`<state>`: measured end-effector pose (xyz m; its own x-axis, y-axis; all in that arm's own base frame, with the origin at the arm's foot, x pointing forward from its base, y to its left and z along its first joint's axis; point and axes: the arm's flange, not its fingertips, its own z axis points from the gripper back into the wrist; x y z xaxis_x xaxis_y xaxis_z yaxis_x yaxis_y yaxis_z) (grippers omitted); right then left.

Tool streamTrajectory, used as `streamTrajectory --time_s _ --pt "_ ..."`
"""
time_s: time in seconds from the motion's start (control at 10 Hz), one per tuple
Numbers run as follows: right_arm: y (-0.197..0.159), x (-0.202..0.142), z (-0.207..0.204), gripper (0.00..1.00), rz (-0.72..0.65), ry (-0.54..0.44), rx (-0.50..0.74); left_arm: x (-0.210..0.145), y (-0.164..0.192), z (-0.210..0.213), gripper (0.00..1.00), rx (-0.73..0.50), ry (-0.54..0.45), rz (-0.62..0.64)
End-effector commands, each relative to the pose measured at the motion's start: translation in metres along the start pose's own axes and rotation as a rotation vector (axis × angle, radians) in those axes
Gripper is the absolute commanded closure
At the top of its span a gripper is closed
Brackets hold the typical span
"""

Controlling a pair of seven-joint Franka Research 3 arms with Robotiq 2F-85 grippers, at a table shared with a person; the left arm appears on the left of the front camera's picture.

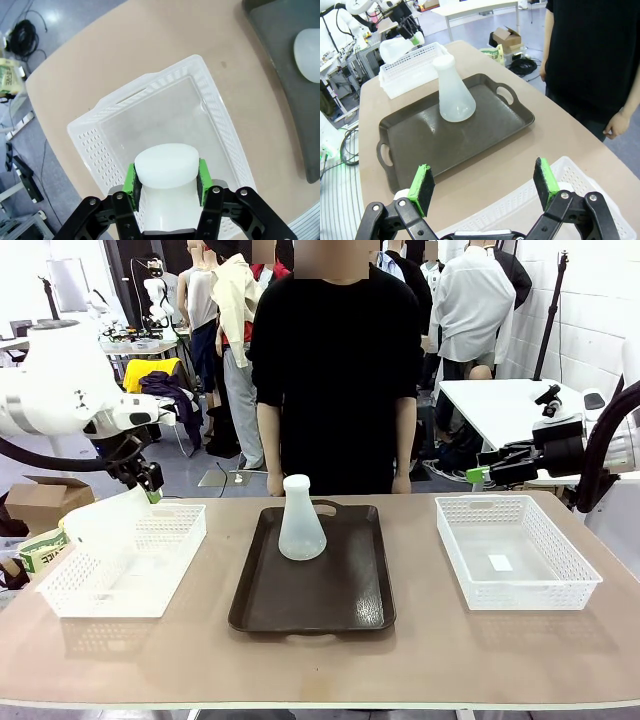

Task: Prepare the laboratory tools.
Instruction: Place the picked Big flask upright in the Handle tray as directed by the person.

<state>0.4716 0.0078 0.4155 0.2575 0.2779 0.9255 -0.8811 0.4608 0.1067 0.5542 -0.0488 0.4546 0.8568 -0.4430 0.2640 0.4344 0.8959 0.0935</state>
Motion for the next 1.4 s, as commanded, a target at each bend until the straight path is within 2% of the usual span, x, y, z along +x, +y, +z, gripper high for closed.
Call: streamTrajectory --time_s 0.0,0.3,0.6,0.8,1.0,1.3 --pt "0.001 -0.001 0.001 0.0 -0.011 0.017 0.006 -0.018 0.002 0.027 1.0 -0.018 -0.05 -0.041" --pt "0.001 -0.001 0.001 0.0 -0.011 0.017 0.006 -0.035 0.006 0.075 1.0 -0.058 -0.212 -0.044" --pt "0.001 -0.001 0.001 0.0 -0.011 0.017 0.006 -0.049 0.008 0.102 1.0 -0.08 -0.334 -0.049" --pt "0.001 -0.001 0.001 0.0 -0.011 0.017 0.006 -0.049 0.008 0.107 1.0 -0.101 -0.354 -0.056" --pt "0.001 -0.001 0.001 0.0 -0.011 0.017 0.006 -0.044 0.007 0.113 1.0 -0.068 -0.316 -0.029" --pt "0.001 -0.001 0.001 0.0 -0.011 0.017 0.006 -0.044 0.007 0.113 1.0 -0.068 -0.316 -0.029"
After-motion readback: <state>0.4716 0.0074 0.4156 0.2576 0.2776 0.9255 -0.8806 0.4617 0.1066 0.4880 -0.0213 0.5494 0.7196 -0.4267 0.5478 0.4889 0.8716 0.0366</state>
